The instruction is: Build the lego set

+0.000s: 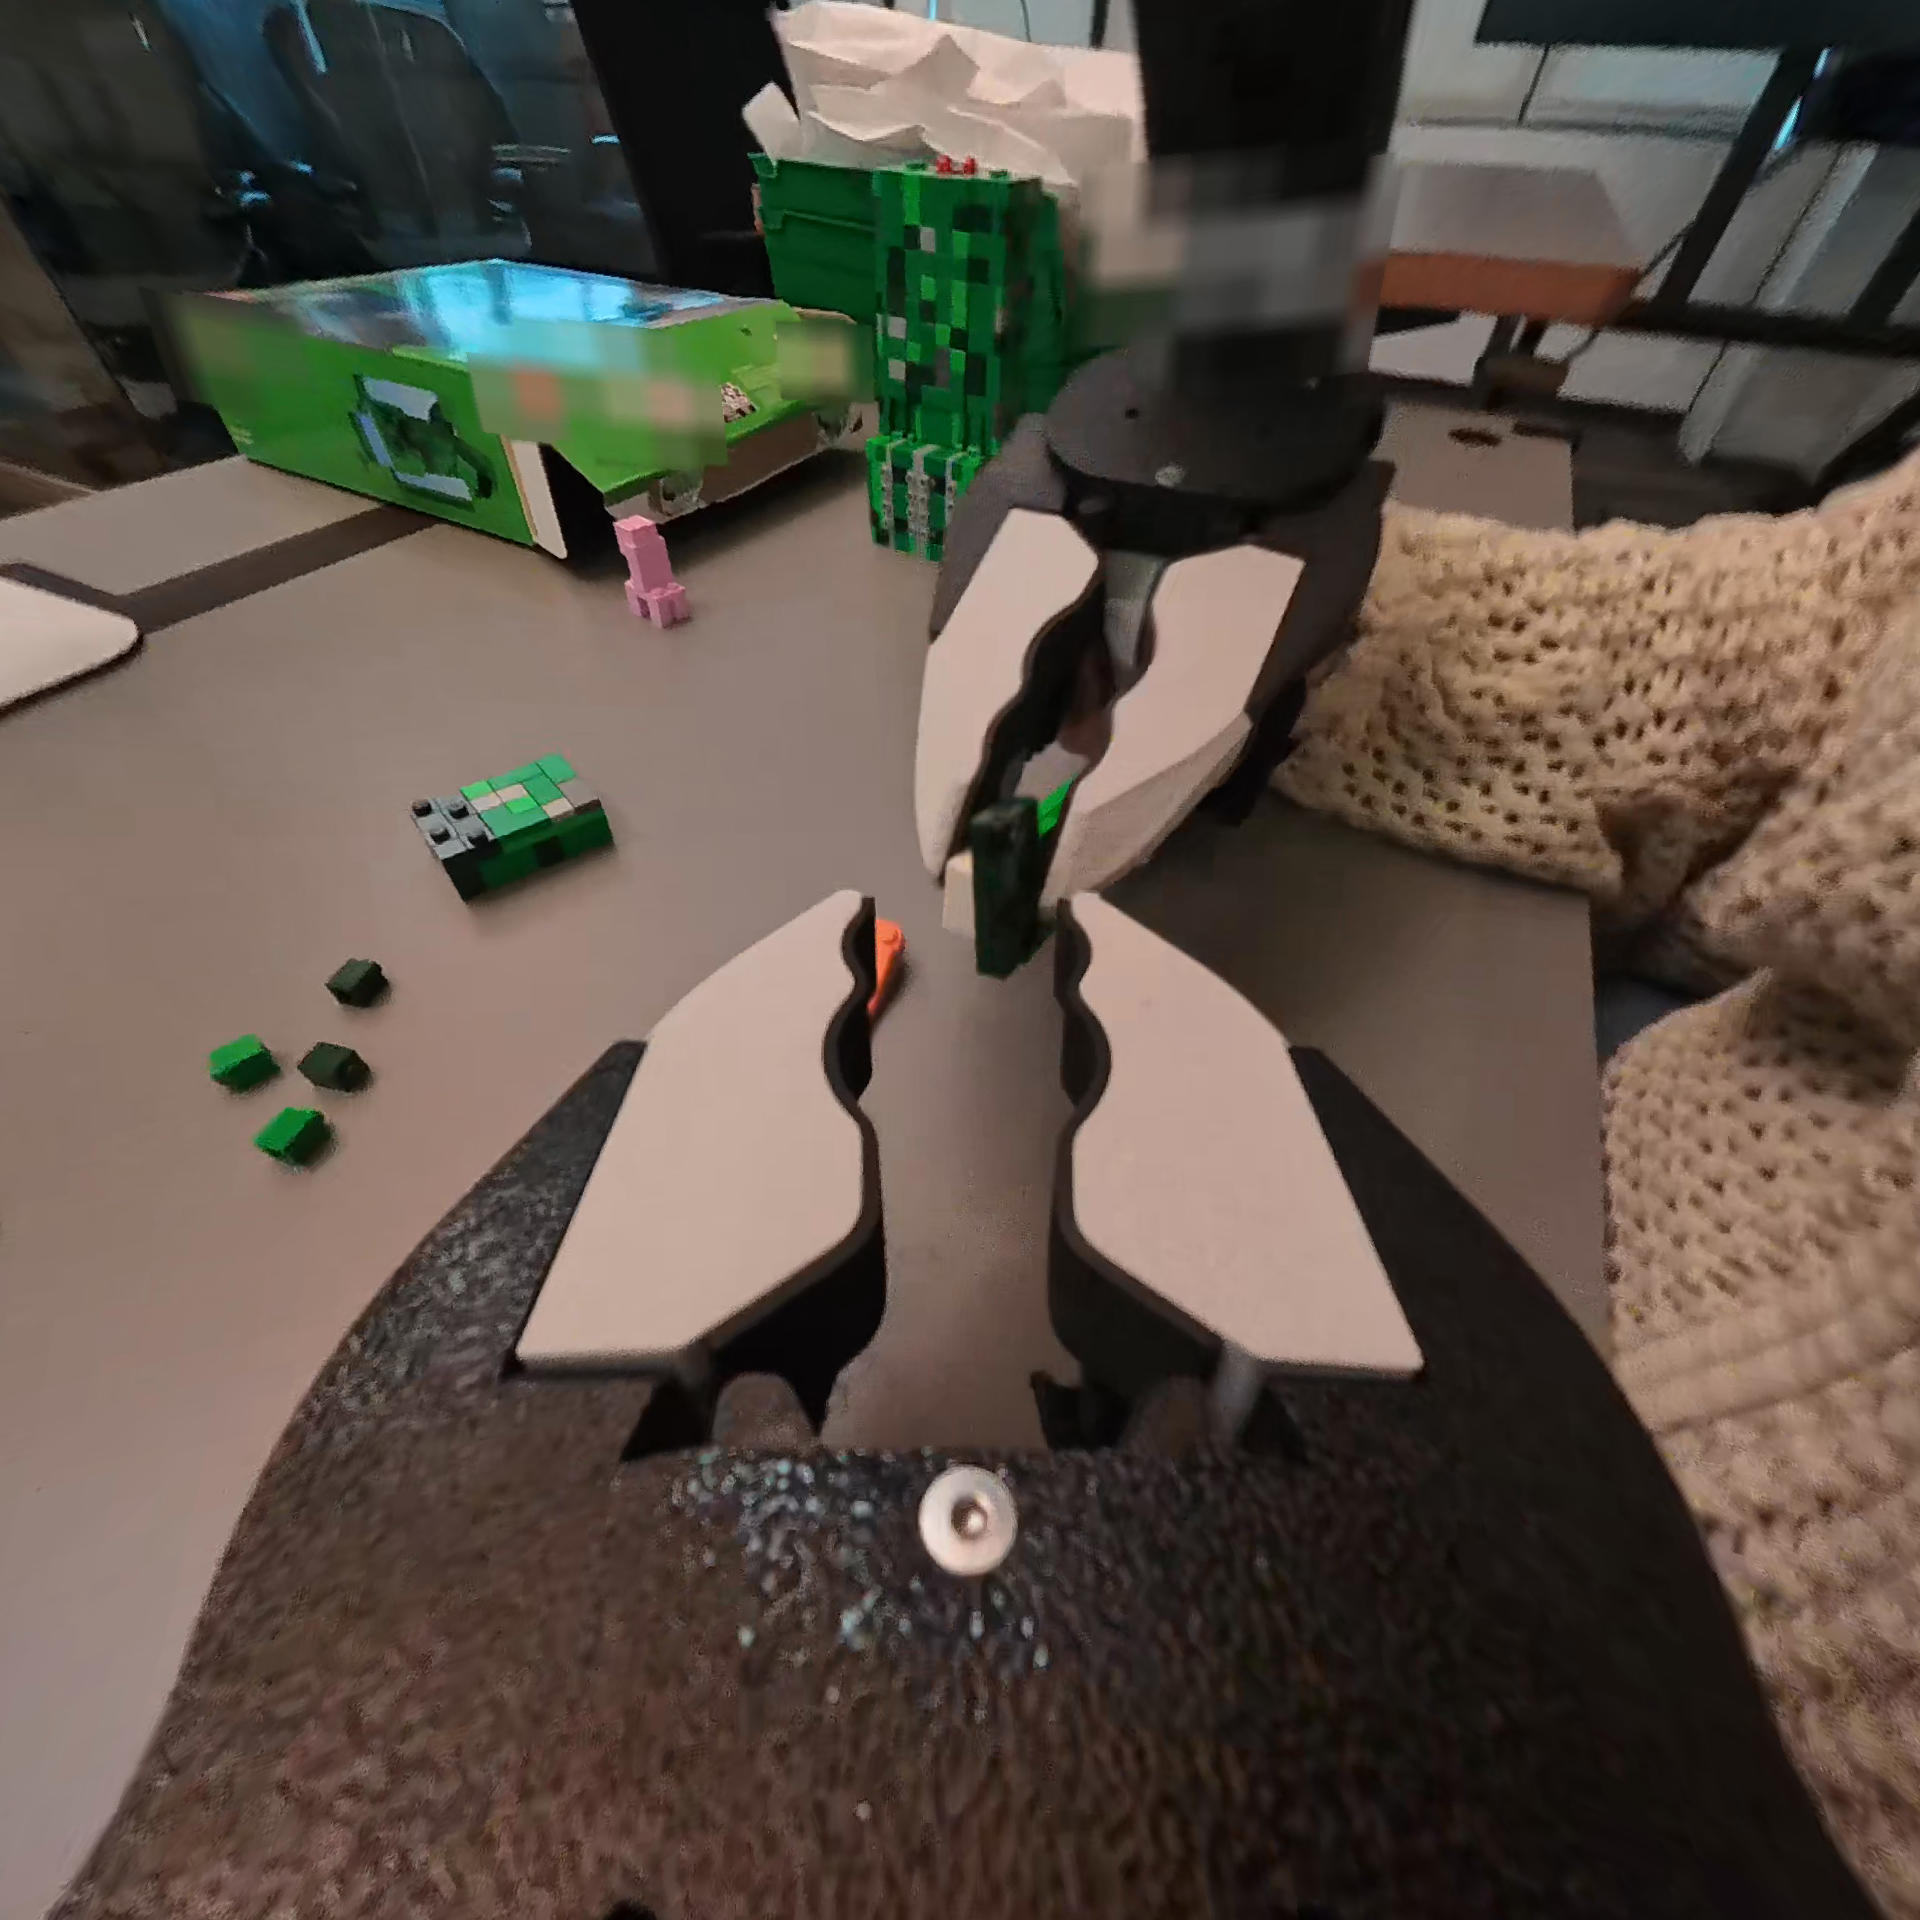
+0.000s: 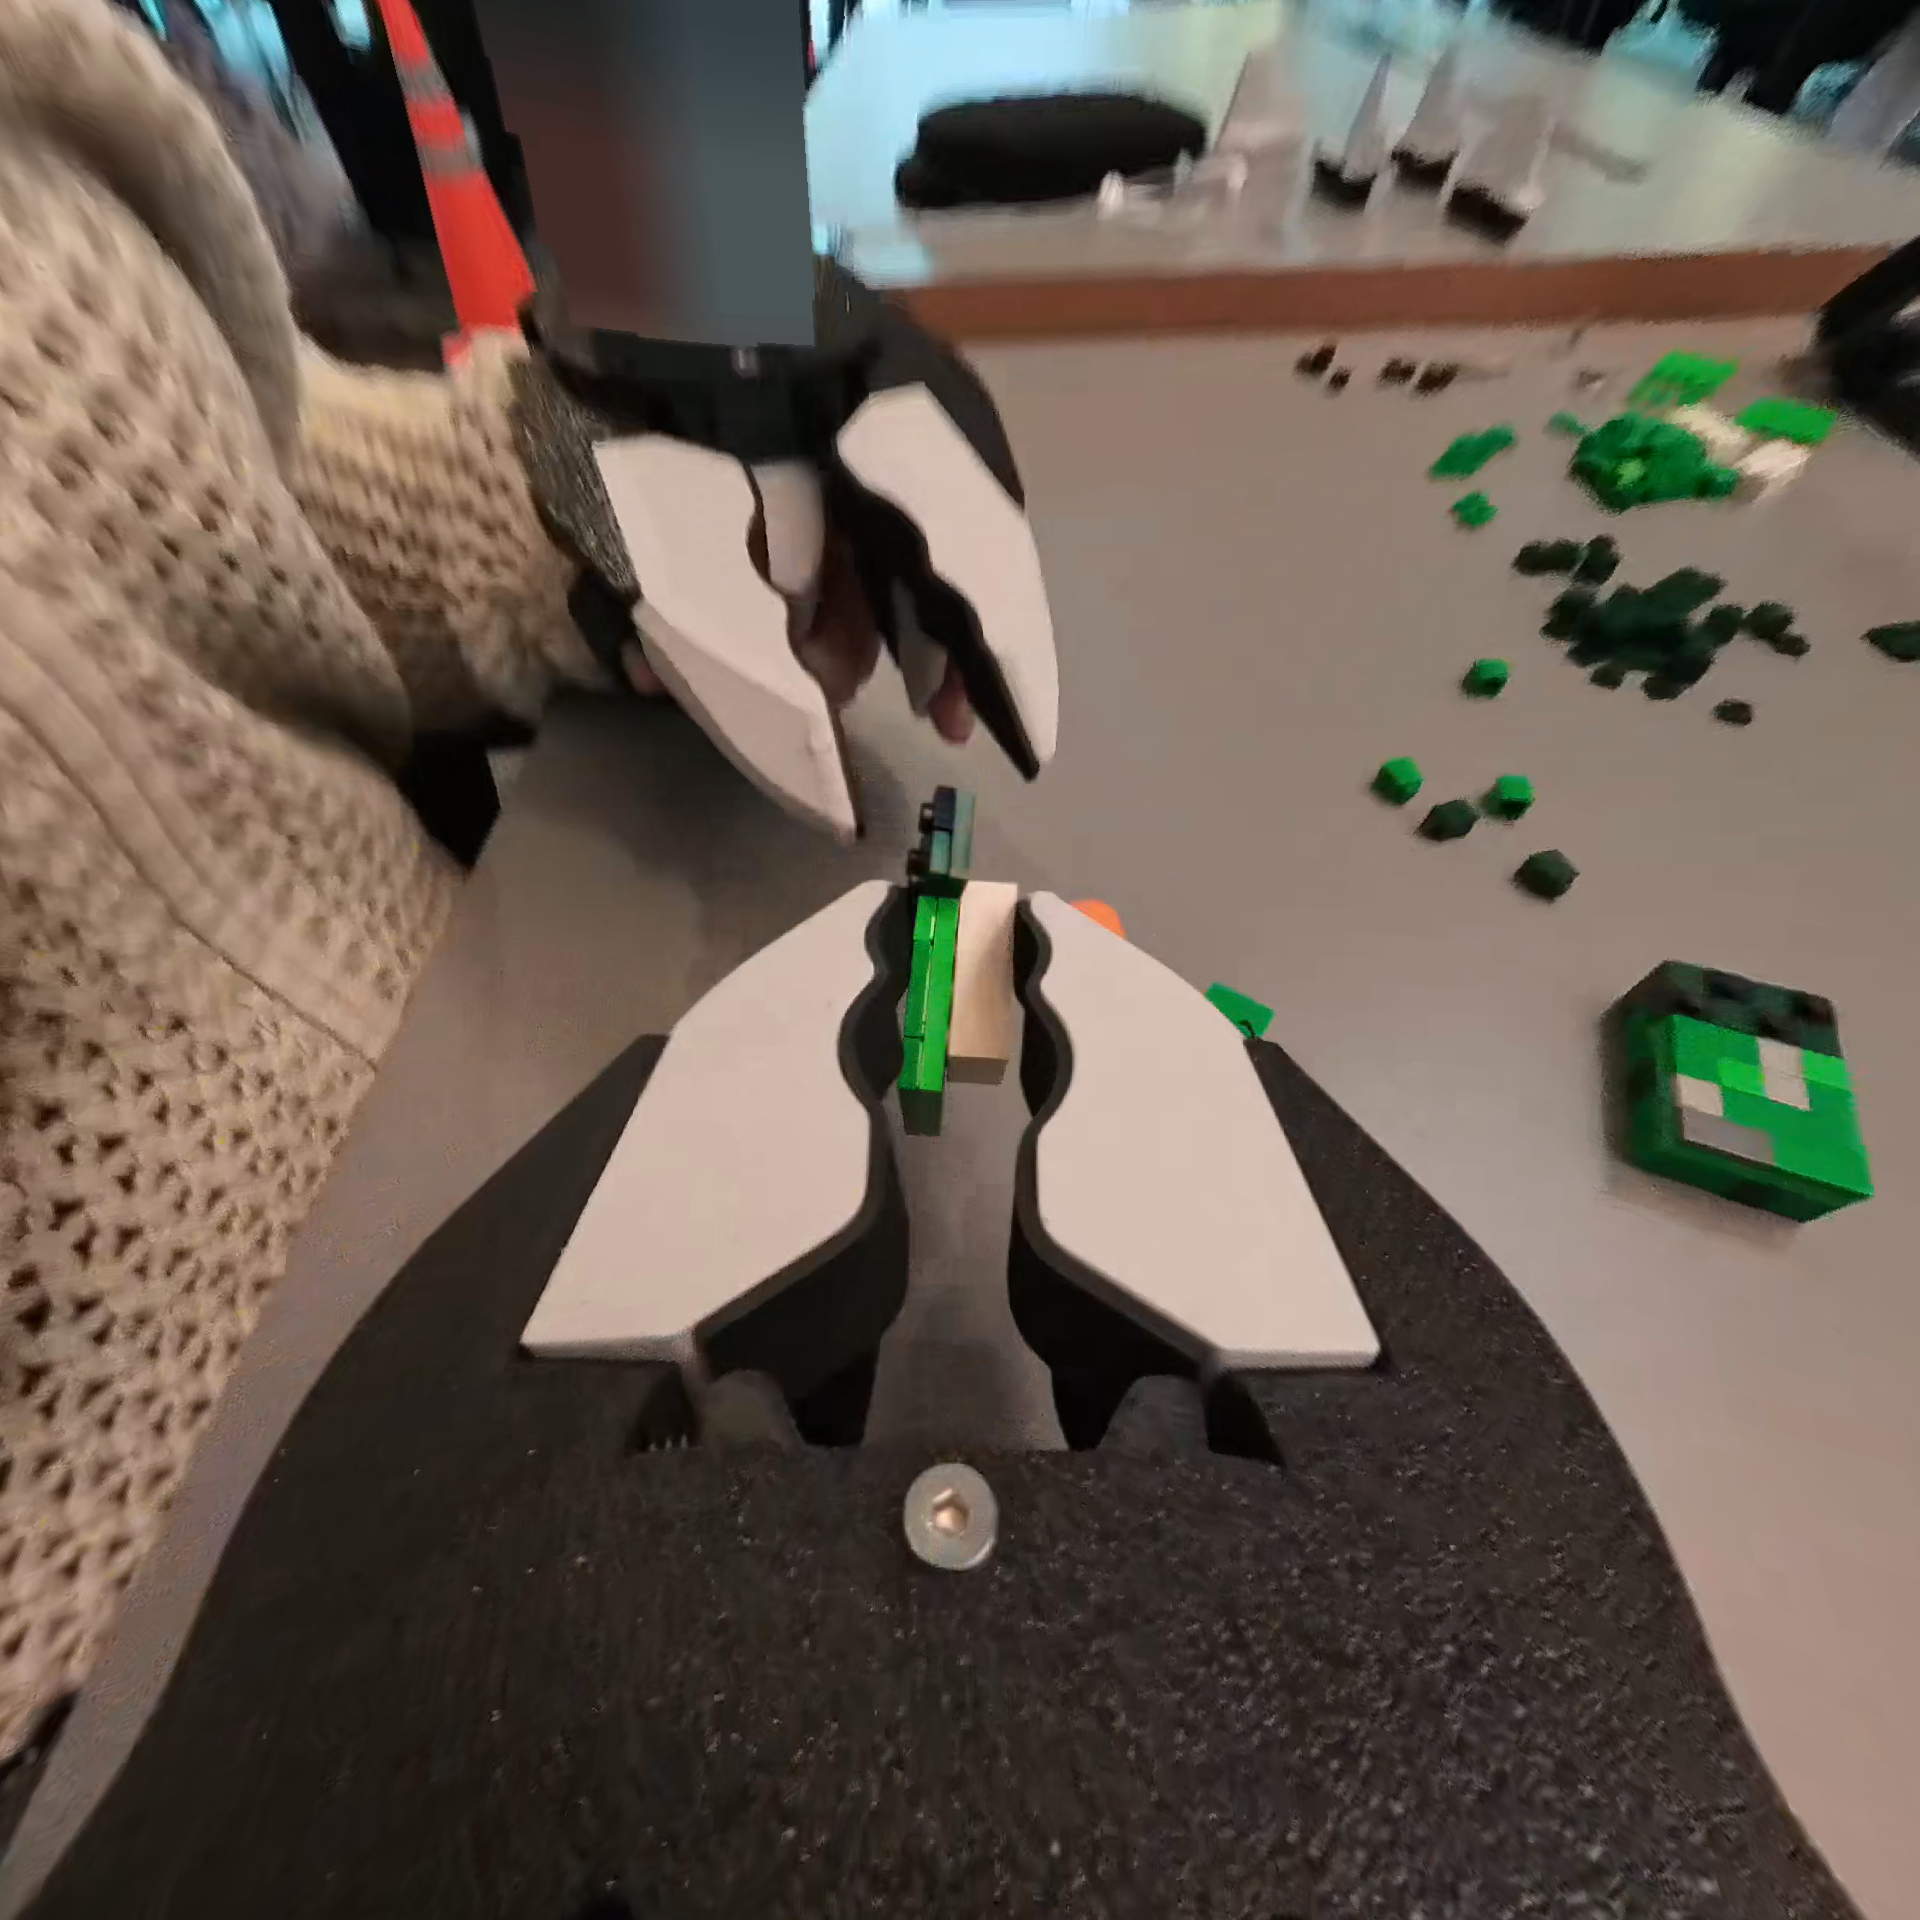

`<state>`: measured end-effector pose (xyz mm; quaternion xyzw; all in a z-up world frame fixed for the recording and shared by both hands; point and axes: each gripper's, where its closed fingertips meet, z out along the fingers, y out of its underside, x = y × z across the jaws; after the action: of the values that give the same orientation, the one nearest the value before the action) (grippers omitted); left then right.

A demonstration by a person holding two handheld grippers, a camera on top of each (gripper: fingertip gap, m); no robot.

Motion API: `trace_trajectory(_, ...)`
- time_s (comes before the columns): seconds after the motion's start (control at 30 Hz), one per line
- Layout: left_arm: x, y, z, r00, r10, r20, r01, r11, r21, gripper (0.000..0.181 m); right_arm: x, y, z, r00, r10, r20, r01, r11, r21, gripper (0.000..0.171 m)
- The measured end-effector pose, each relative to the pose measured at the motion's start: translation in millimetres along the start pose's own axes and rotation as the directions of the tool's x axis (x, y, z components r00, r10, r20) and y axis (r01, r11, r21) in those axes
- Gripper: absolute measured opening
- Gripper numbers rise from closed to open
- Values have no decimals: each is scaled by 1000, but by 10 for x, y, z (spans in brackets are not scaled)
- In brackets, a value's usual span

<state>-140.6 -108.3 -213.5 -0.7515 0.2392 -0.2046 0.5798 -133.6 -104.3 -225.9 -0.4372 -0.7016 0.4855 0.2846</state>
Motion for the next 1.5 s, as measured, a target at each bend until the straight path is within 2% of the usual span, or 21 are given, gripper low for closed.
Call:
trace_trajectory(0.13, 112, 32, -62, 981, 192, 11, -192, 981, -14, 23, -115, 154, 140, 998, -40, 54, 47, 991, -126, 18)
trace_trajectory(0.23, 240, 64, -70, 953, 300, -28, -301, 953, -30, 21, -154, 238, 194, 996, -56, 70, 68, 981, -183, 18)
trace_trajectory(0.4, 315, 195, -35, 919, 389, -66, -394, 915, -88, 22, -178, 323, 221, 995, -47, 86, 65, 972, -227, 18)
trace_trajectory(0.6, 308, 357, 22, 911, 402, -90, -411, 896, -167, 23, -187, 383, 244, 994, -51, 93, 74, 964, -257, 18)
trace_trajectory(1.03, 294, 390, 33, 939, 325, -113, -342, 918, -200, 25, -176, 409, 249, 995, -34, 97, 59, 961, -270, 19)
trace_trajectory(1.5, 332, 420, 83, 924, 361, -128, -381, 903, -199, 25, -167, 455, 269, 994, 0, 105, 31, 953, -301, 22)
